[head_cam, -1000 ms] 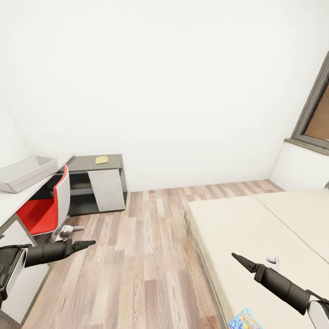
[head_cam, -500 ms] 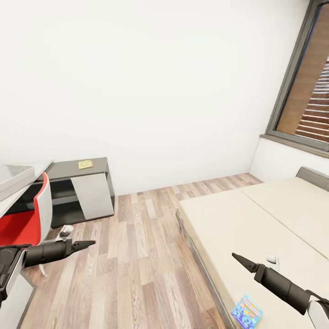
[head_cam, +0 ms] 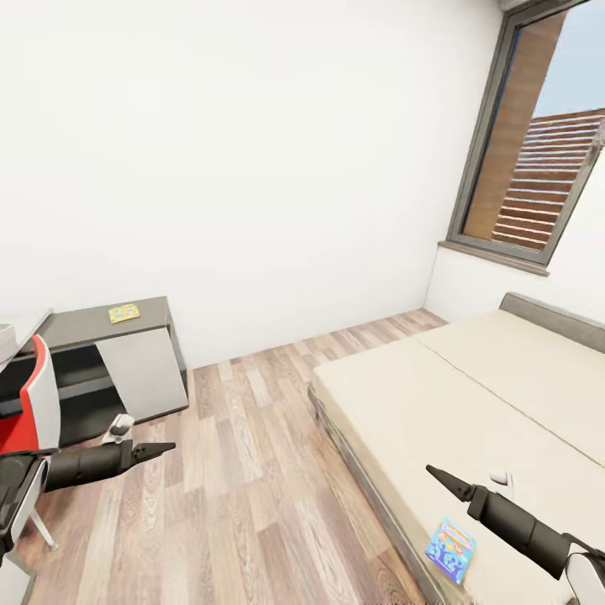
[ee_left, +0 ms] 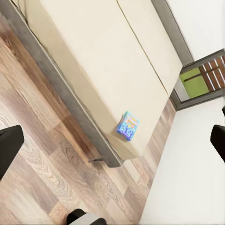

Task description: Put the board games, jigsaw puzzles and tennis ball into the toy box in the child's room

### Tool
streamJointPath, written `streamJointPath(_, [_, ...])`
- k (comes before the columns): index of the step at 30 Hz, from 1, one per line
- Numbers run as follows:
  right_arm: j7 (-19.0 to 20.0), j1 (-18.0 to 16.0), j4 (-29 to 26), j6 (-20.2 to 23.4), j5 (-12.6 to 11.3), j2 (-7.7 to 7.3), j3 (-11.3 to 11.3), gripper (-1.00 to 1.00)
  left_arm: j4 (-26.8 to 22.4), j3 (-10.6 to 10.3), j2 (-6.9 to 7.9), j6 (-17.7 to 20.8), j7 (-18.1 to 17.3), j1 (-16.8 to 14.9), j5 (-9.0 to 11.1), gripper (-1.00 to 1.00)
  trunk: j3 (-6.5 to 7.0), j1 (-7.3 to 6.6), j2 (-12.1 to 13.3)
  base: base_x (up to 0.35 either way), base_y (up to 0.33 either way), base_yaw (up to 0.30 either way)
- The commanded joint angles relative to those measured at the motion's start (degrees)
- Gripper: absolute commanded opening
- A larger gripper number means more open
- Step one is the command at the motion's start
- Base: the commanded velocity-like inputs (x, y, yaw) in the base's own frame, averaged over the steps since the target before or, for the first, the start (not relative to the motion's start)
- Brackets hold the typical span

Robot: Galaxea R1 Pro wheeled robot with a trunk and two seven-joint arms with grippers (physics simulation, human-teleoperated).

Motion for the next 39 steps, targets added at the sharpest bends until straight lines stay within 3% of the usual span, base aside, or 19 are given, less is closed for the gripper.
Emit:
streamJointPath(1, [0.04, -0.07, -0.01, 0.40, -0.27, 0.00, -0.02, 1.00, -0.01, 0.04, 0.02, 0.60, -0.18, -0.03, 0.04, 1.00, -0.13, 0.04, -0.13, 0.000, 0.202, -0.280])
streamJointPath(39, [-0.05, -0.07, 0.00, 0.49, -0.27, 0.00, -0.02, 1.00, -0.01, 0.04, -0.01, 0.60, -0.18, -0.03, 0.04, 1.00, 0.46, 0.04, -0.13, 0.000, 0.025, -0.280])
